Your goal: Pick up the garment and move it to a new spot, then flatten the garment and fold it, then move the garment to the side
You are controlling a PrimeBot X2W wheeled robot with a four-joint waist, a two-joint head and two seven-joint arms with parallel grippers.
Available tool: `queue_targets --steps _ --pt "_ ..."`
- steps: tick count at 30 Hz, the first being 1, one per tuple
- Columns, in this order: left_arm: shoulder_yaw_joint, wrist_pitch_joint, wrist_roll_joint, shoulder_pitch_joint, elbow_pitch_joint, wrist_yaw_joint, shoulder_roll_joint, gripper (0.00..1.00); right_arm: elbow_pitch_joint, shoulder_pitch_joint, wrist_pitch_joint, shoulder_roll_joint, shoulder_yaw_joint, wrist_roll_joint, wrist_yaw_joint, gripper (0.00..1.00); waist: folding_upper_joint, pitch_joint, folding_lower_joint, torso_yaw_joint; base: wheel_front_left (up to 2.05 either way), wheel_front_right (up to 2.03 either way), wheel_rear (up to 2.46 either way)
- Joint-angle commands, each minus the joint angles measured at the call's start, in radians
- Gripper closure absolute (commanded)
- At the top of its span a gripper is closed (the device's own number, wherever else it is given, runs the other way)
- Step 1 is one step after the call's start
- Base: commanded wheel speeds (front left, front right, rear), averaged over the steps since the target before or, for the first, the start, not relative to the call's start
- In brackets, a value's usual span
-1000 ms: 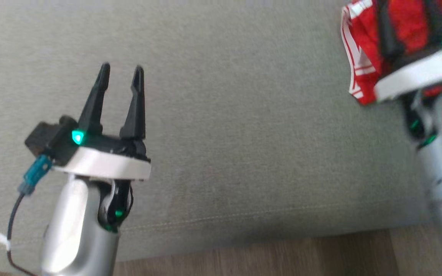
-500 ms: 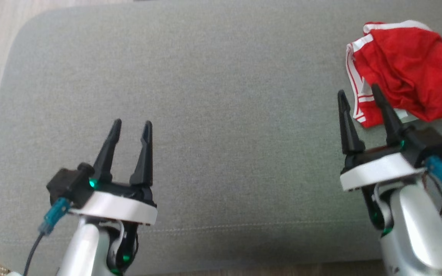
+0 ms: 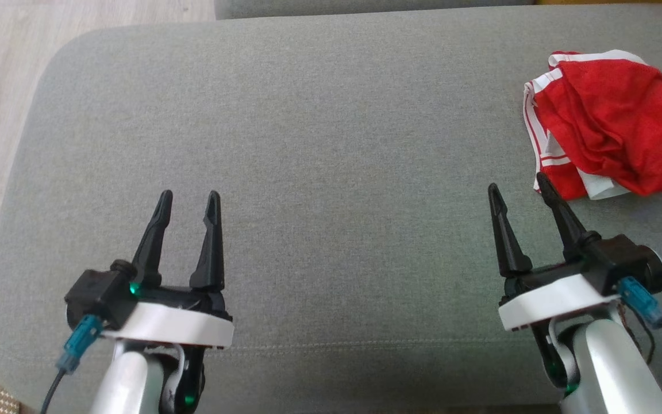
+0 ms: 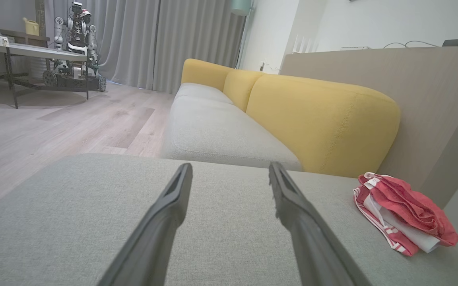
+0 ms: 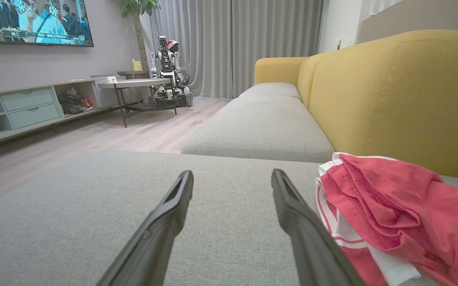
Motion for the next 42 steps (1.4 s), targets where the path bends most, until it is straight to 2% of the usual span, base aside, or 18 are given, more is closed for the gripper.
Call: queue_targets --steps 1,8,15,21,25,30,41,42 --pt "0.030 -0.005 0.010 -0.024 -0.044 0.008 0.007 0.00 -0.040 -0.015 -0.006 0.010 0.025 0.013 0.000 0.00 -0.0001 0.000 0.0001 -0.001 0.00 0.00 0.00" --pt "0.033 -0.005 0.029 -0.029 -0.070 0.020 0.007 0.00 -0.047 -0.028 -0.006 0.010 0.030 0.030 0.000 0.00 -0.0001 0.010 0.0001 -0.008 0.00 0.00 0.00" --pt "0.029 -0.005 0.054 -0.031 -0.085 0.054 0.007 0.00 -0.049 -0.029 -0.006 0.011 0.020 0.035 0.000 0.00 -0.0001 0.009 0.0001 -0.012 0.00 0.00 0.00" --pt "0.041 -0.005 0.031 -0.021 -0.084 0.064 0.007 0.00 -0.048 -0.029 -0.006 0.011 0.016 0.043 0.000 0.00 -0.0001 0.007 0.0001 -0.014 0.00 0.00 0.00" --pt "0.053 -0.005 0.004 -0.017 -0.086 0.053 0.007 0.00 -0.049 -0.028 -0.006 0.011 0.018 0.048 0.000 0.00 -0.0001 0.006 0.0001 -0.015 0.00 0.00 0.00" --pt "0.067 -0.005 -0.026 -0.014 -0.104 0.010 0.007 0.00 -0.050 -0.029 -0.006 0.011 0.020 0.055 0.000 0.00 -0.0001 0.009 0.0001 -0.013 0.00 0.00 0.00" --pt "0.094 -0.005 -0.104 -0.001 -0.107 -0.043 0.007 0.00 -0.051 -0.029 -0.006 0.011 0.024 0.058 0.000 0.00 -0.0001 0.008 0.0001 -0.008 0.00 0.00 0.00" --pt "0.053 0.000 -0.106 0.021 -0.073 -0.041 -0.001 1.00 -0.010 -0.002 0.000 0.000 0.000 0.051 0.000 1.00 -0.0001 0.008 0.0001 -0.008 0.00 0.00 0.00"
